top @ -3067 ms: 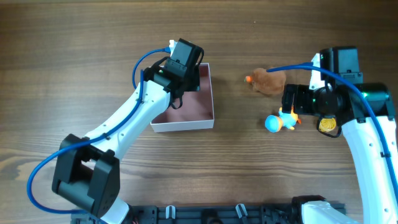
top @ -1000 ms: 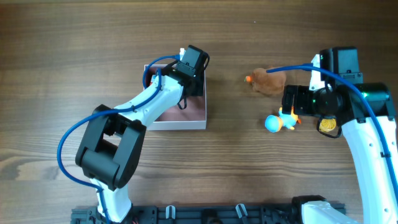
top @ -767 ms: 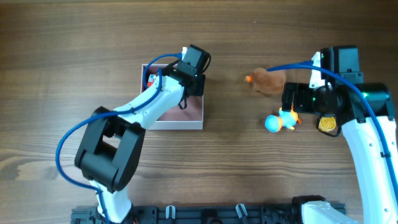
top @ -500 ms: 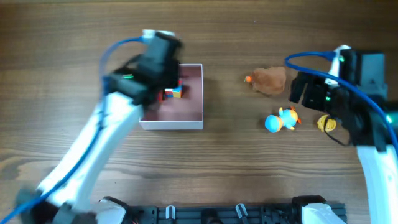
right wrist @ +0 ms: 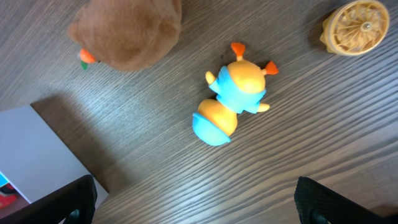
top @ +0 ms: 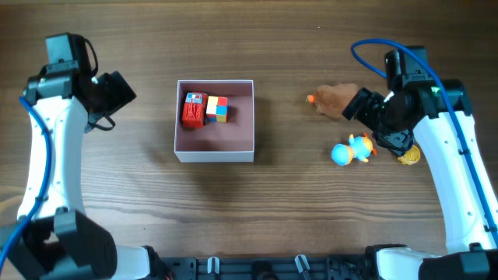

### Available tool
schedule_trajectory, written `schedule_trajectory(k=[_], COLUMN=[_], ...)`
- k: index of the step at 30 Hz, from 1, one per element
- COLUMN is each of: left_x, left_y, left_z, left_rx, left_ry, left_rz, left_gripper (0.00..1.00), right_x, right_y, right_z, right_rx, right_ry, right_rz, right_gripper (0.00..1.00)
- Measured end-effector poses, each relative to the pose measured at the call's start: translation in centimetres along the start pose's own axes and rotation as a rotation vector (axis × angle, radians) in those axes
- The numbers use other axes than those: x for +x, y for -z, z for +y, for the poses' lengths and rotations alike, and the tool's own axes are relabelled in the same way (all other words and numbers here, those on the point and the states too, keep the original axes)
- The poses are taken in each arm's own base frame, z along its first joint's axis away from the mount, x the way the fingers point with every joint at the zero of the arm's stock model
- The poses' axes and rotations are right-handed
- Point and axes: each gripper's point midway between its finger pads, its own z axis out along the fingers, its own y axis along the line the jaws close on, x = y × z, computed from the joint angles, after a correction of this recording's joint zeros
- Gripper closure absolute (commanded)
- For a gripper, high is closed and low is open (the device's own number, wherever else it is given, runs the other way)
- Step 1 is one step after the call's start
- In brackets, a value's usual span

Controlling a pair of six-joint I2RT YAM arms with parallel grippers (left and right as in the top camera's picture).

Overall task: Pack container
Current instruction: 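Move the right gripper to the blue-and-orange duck and grasp it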

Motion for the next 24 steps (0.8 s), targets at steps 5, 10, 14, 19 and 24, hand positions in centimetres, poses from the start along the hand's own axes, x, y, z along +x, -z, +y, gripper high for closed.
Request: schedule_trajectory(k=[5, 10, 14, 19, 24], left_x=[3.1, 7.5, 9.5, 10.3, 8.7], left_y=[-5.6, -9.8, -10.2, -10.2, -10.7], left_z=[-1.5, -4.6, -7.0, -9.0, -10.3], left_rx=[-0.035, -0.063, -0.053, -0.020, 0.019], left_ry=[-0.066, -0.193, -0.280, -0.328, -0.330], left_rz=[0.182, 0.317, 0.334, 0.315, 0.236], left_gripper=[0.23, 0.22, 0.21, 0.17, 0.17], right_x=[0.9, 0.9, 0.9, 0.9, 1.0], right_y=[-1.9, -2.0, -2.0, -2.0, -2.0], right_z=[-0.4, -0.4, -0.4, -0.4, -0.4], right_rx=[0.016, 0.015, 0.014, 0.014, 0.015], right_ry=[-0.002, 0.017, 0.033, 0.045, 0.054], right_rz=[0.049, 0.049, 0.049, 0.050, 0.050], right_gripper=[0.00, 0.00, 0.00, 0.00, 0.00])
